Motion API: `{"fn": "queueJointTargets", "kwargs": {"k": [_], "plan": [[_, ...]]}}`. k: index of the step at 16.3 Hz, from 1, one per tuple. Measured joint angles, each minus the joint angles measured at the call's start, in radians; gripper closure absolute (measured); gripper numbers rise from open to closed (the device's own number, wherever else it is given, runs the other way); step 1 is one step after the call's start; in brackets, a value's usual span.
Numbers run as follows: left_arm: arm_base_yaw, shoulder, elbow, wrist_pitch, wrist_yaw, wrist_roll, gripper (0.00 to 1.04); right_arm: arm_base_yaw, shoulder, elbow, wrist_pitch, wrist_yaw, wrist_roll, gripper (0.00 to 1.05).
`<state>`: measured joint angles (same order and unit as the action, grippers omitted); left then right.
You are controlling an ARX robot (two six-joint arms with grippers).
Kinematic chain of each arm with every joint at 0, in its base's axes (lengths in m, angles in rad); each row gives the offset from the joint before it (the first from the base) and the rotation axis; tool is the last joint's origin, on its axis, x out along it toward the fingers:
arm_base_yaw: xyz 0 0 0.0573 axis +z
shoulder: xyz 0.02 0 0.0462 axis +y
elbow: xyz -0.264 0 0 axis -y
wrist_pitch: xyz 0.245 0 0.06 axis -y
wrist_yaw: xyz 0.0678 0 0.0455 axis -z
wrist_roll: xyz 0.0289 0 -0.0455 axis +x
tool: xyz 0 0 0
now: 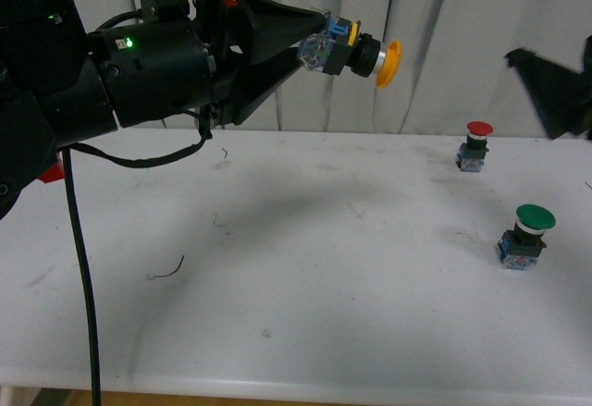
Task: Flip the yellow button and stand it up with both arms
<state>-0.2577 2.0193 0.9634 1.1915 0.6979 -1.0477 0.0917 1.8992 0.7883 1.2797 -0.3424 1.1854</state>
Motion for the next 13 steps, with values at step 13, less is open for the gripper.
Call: {"fn": "queueJointTargets", "kwargs": {"k": [13], "plan": [[0.005, 0.028, 0.004, 0.015, -0.003, -0.004, 0.75, 0.173, 0.143, 0.004, 0.006, -0.005, 0.239, 0.06]]}}
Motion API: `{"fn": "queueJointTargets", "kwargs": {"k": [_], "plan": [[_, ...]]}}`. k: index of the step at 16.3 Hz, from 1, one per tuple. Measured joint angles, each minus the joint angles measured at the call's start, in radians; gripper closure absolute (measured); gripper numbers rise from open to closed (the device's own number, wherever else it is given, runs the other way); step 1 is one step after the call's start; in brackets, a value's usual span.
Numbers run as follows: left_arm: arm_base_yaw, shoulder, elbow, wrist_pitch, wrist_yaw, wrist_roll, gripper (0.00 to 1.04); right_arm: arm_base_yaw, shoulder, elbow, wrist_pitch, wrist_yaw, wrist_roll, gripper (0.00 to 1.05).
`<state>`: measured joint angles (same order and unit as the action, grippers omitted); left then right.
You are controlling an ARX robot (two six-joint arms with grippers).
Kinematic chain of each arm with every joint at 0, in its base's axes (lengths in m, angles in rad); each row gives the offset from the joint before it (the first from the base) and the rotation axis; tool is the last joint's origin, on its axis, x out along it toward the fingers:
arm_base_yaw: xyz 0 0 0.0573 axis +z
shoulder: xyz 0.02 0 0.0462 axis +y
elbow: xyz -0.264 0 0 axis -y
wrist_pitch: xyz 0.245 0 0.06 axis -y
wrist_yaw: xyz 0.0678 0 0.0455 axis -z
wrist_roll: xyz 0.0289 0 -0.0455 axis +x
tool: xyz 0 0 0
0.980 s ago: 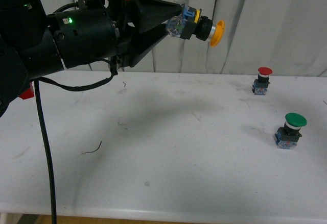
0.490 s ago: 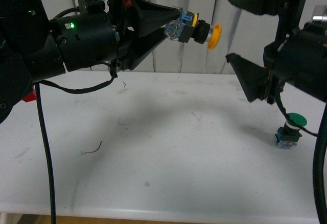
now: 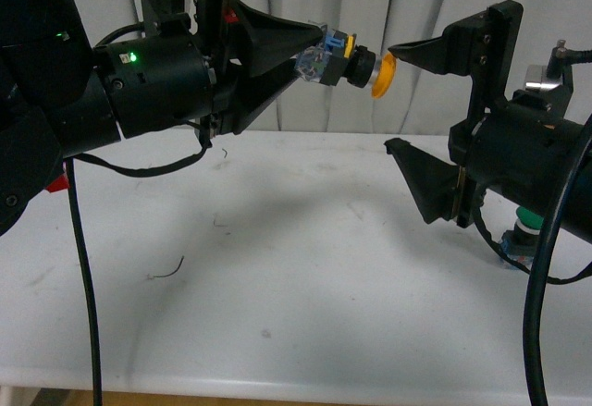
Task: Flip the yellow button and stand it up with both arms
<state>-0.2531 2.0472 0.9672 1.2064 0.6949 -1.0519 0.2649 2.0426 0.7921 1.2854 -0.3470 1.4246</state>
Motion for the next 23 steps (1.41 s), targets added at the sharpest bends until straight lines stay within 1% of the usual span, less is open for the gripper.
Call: {"fn": "queueJointTargets", "kwargs": {"k": [4, 9, 10, 11, 12, 14, 15, 21, 23], "plan": [[0.002, 0.0, 0.0, 0.007, 0.0, -0.009, 0.75, 0.025, 0.021, 0.052, 0.002, -0.001, 0.005, 0.06], [0.008, 0.0, 0.001, 0.011, 0.001, -0.014, 0.75, 0.03, 0.033, 0.088, 0.001, -0.001, 0.021, 0.06], [0.008, 0.0, 0.001, 0.009, 0.001, -0.014, 0.75, 0.03, 0.033, 0.091, 0.001, -0.001, 0.024, 0.12], [0.008, 0.0, 0.001, 0.009, 0.002, -0.014, 0.75, 0.034, 0.035, 0.092, 0.001, -0.001, 0.024, 0.25], [0.014, 0.0, 0.001, 0.014, 0.003, -0.015, 0.75, 0.036, 0.038, 0.093, 0.001, 0.002, 0.026, 0.34], [0.019, 0.005, 0.001, 0.018, 0.002, -0.019, 0.75, 0.036, 0.038, 0.106, 0.003, 0.004, 0.032, 0.61], [0.02, 0.006, 0.001, 0.021, 0.006, -0.021, 0.75, 0.036, 0.038, 0.106, 0.003, 0.007, 0.032, 0.68], [0.021, 0.009, 0.001, 0.026, 0.005, -0.023, 0.75, 0.035, 0.038, 0.11, 0.002, 0.007, 0.031, 0.69], [0.023, 0.011, 0.005, 0.024, 0.005, -0.033, 0.53, 0.035, 0.038, 0.11, 0.0, 0.007, 0.031, 0.69]]}}
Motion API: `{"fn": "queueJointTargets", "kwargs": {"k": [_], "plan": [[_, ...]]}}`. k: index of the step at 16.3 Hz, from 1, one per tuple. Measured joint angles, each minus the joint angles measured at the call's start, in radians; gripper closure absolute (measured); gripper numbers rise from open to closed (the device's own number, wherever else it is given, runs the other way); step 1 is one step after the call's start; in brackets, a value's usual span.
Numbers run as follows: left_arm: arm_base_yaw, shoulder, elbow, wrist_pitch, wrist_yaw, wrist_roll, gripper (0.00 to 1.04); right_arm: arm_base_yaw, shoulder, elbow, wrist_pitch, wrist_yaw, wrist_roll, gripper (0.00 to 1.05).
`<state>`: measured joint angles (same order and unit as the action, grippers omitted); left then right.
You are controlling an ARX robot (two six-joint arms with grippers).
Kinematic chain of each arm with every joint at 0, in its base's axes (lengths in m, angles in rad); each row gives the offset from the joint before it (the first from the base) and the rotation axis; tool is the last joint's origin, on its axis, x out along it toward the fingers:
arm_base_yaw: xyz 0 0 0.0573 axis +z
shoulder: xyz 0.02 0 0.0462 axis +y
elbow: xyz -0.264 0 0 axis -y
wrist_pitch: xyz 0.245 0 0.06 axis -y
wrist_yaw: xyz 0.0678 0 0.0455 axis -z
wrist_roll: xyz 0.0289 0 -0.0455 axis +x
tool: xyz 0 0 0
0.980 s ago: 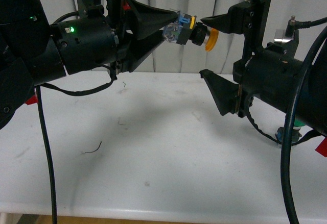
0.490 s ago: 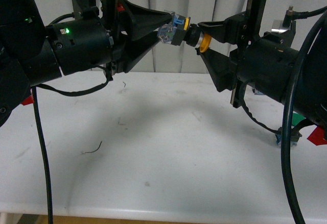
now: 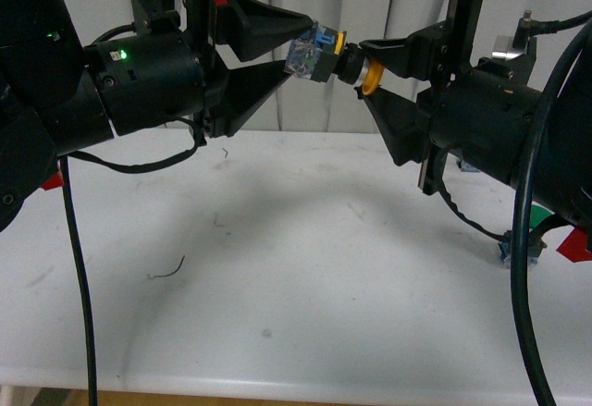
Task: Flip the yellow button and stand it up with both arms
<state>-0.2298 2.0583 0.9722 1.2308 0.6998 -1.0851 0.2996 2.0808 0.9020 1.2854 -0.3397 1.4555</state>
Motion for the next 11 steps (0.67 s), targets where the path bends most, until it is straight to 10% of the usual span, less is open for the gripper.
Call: {"fn": "queueJointTargets", "kwargs": {"k": [4, 11], "plan": [[0.013, 0.0, 0.004, 0.014, 0.0, -0.018, 0.05, -0.013, 0.0, 0.004, -0.002, 0.0, 0.0, 0.69], [0.23, -0.007, -0.005, -0.196, -0.004, 0.08, 0.07, -0.019, -0.004, 0.004, -0.002, -0.018, -0.002, 0.69]]}}
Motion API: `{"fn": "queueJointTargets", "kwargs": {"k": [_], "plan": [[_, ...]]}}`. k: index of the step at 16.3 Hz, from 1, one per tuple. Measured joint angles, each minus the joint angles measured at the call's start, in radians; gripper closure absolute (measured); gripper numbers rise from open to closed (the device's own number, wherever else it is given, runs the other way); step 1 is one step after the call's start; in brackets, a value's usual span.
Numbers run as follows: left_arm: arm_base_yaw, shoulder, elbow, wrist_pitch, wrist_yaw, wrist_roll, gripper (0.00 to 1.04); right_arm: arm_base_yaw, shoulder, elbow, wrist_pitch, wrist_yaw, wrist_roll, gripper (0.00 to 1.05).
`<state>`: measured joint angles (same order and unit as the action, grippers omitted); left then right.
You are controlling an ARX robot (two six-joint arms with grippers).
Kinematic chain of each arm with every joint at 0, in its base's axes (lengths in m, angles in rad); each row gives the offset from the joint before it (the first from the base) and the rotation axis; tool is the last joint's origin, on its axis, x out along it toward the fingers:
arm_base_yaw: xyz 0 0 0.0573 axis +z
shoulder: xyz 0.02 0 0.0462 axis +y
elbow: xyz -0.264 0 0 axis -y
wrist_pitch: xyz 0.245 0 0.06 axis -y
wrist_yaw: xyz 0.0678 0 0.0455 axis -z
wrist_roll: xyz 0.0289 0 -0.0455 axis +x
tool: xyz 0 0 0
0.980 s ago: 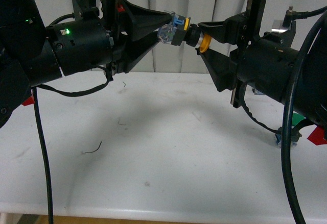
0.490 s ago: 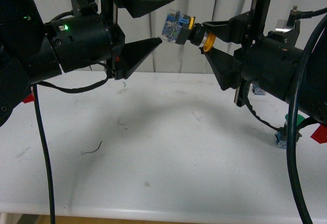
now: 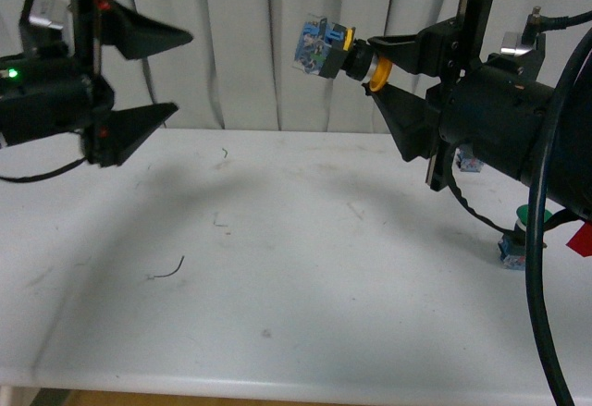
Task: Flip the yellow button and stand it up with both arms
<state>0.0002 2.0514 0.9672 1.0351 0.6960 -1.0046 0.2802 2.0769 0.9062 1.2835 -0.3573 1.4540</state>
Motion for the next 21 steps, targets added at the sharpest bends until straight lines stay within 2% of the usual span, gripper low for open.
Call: {"fn": "queueJointTargets", "kwargs": {"k": [2, 4, 8, 10, 13, 16, 17, 18, 19, 20, 21], "plan": [[0.045, -0.143, -0.111, -0.196, -0.028, 0.198, 0.07, 0.0, -0.016, 0.0, -0.002, -0.003, -0.008, 0.69], [0.063, -0.274, -0.19, -0.293, -0.082, 0.365, 0.07, -0.002, -0.025, 0.0, 0.0, -0.003, -0.008, 0.69], [0.123, -0.678, -0.428, -0.566, -0.284, 0.868, 0.07, -0.014, -0.05, -0.009, -0.002, -0.009, -0.017, 0.69], [0.147, -0.877, -0.518, -0.679, -0.379, 1.051, 0.07, -0.014, -0.066, -0.012, -0.003, -0.014, -0.024, 0.69], [0.119, -1.171, -0.572, -0.869, -0.484, 1.215, 0.07, -0.012, -0.087, -0.014, 0.002, -0.022, -0.037, 0.69], [0.145, -1.419, -0.575, -1.044, -0.48, 1.249, 0.07, -0.013, -0.09, -0.014, 0.0, -0.022, -0.042, 0.69], [0.175, -1.482, -0.591, -1.027, -0.485, 1.236, 0.09, -0.013, -0.09, -0.014, -0.001, -0.022, -0.043, 0.69], [0.21, -1.705, -0.722, -0.93, -0.494, 1.085, 0.34, -0.012, -0.09, -0.014, 0.0, -0.024, -0.05, 0.69], [0.155, -1.748, -0.777, -0.931, -0.533, 1.032, 0.58, -0.012, -0.092, -0.014, 0.0, -0.025, -0.053, 0.69], [0.138, -1.767, -0.797, -0.93, -0.553, 1.026, 0.68, -0.012, -0.092, -0.014, -0.001, -0.024, -0.057, 0.69], [0.1, -1.796, -0.819, -0.932, -0.615, 1.018, 0.81, -0.012, -0.092, -0.014, -0.003, -0.025, -0.059, 0.69]]}}
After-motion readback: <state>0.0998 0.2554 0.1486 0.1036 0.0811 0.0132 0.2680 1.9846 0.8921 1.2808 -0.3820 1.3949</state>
